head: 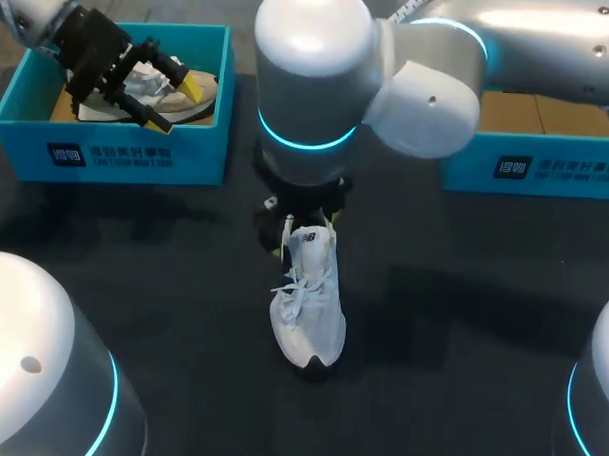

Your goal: Take the shoe out of the shoebox, open the shoe tongue, remove and reinsert the insole, then place the shoe into the shoebox

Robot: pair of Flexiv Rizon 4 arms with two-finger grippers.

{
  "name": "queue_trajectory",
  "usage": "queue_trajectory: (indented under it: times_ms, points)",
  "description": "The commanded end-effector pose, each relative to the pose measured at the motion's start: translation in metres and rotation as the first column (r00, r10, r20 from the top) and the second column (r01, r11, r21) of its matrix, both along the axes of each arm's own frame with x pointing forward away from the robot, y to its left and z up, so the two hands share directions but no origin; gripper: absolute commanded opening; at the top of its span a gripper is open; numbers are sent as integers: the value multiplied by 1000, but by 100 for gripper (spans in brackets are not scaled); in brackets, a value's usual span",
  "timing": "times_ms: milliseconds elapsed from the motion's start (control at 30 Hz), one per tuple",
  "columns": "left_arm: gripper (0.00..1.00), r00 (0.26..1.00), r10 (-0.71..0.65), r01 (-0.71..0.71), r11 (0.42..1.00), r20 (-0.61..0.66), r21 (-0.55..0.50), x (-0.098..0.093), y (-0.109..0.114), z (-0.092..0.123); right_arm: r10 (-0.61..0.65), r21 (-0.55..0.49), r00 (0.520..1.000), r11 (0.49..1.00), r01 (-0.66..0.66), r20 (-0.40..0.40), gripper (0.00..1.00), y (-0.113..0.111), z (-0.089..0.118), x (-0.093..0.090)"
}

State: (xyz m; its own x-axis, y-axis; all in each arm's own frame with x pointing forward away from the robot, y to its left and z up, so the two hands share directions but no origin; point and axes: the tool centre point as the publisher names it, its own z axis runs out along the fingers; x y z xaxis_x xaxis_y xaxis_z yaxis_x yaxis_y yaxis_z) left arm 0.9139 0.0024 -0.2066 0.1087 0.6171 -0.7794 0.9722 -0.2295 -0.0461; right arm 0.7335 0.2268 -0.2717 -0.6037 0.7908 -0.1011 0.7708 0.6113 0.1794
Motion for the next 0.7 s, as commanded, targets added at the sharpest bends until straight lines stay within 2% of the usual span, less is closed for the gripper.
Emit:
queue_trajectory:
  times_ms: [33, 500, 567, 600, 633, 700]
  points:
    - [100, 1000, -2, 2, 1000, 0, 3, 0, 1, 1, 47, -3, 999, 999, -47, -5, 100, -2, -1, 1]
    - [100, 1000, -2, 2, 1000, 0, 3, 0, 1, 1, 47, -3, 999, 999, -47, -5, 100, -2, -1, 1]
    - [100, 1000, -2, 2, 1000, 0, 3, 0, 1, 1, 173, -39, 984, 984, -172, 34, 100, 1, -1, 6]
    - [100, 1000, -2, 2, 1000, 0, 3, 0, 1, 1, 232, -42, 969, 972, -229, 84, 100, -3, 3, 10]
    - [100, 1000, -2, 2, 1000, 0, 3, 0, 1, 1, 325, -51, 940, 946, -321, 100, 100, -4, 4, 15]
    - [100, 1000, -2, 2, 1000, 0, 3, 0, 1, 1, 402, -69, 908, 915, -396, 120, 100, -9, 8, 25]
